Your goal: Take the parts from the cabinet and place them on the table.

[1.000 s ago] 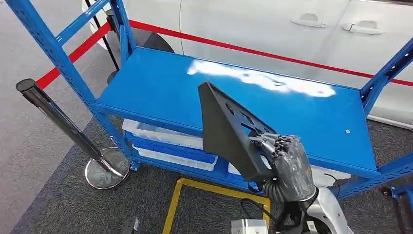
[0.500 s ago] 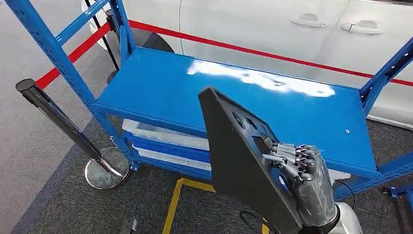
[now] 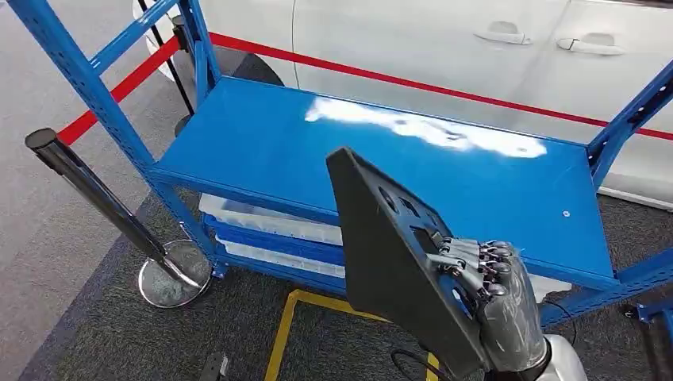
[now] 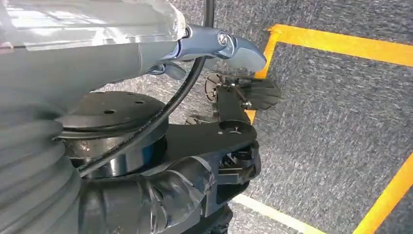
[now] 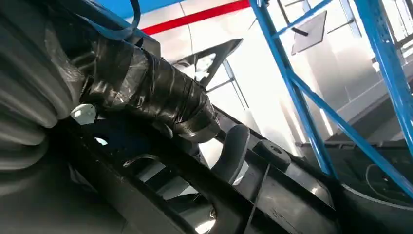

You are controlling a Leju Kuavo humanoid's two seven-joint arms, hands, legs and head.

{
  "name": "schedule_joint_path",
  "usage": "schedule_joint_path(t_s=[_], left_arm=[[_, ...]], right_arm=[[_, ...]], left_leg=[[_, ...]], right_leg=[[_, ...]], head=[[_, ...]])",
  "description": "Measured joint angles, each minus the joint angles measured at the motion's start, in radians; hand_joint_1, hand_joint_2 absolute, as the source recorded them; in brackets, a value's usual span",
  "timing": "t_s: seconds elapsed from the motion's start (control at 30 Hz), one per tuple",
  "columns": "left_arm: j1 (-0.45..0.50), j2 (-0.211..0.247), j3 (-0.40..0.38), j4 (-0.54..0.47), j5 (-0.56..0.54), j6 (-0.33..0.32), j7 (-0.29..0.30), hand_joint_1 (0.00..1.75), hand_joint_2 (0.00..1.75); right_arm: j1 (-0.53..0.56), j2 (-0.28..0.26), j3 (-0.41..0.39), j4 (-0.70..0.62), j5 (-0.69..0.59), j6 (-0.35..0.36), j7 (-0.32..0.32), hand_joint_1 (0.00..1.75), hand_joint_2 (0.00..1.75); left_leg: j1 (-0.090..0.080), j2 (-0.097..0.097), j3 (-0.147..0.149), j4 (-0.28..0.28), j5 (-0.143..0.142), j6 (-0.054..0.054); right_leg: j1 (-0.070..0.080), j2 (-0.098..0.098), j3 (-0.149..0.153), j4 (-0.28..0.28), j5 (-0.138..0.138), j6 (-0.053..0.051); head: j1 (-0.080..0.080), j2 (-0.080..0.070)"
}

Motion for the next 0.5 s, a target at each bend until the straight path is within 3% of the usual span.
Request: schedule_joint_path(t_s=[0.5], left_arm=[[0.000, 0.003, -0.012, 0.000, 0.001, 0.018, 0.001, 0.00, 1.75]], right_arm=[[0.012, -0.013, -0.002, 0.000, 0.043, -0.008, -0.003, 1.75, 1.75]], left_leg=[[0.000, 0.000, 0.000, 0.000, 0.000, 0.000]], right_leg=[[0.000, 0.000, 0.000, 0.000, 0.000, 0.000]], head=[[0.000, 0.000]])
